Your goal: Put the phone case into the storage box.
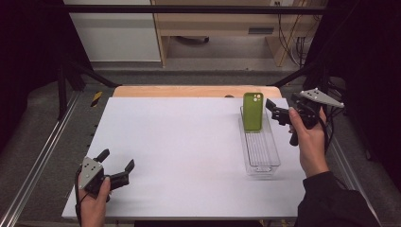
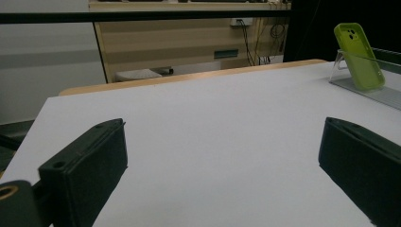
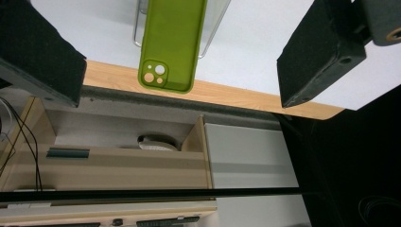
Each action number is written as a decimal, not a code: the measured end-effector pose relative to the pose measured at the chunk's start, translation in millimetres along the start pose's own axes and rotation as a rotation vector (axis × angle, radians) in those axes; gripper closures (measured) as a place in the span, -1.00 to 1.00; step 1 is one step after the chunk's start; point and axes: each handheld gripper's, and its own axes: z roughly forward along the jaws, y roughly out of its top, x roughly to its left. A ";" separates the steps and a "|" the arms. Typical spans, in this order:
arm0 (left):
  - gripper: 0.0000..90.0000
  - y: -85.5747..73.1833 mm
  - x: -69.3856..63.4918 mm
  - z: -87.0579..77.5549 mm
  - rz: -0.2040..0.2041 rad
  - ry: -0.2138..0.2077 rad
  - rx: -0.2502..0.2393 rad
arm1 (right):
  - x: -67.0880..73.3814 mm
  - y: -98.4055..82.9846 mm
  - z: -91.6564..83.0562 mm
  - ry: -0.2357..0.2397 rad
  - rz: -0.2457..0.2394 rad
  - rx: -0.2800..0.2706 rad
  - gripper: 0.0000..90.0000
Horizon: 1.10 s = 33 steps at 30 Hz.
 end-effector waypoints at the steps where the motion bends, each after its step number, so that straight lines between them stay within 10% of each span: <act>1: -0.96 -0.1 -0.1 0.2 0.005 -0.002 0.002 | -0.8 -0.1 -1.2 -0.001 -0.004 -0.001 -0.94; 33: -0.96 -1.4 0.2 0.7 0.007 -0.015 0.008 | -30.2 -26.1 -45.0 -0.025 -0.031 -0.060 -0.92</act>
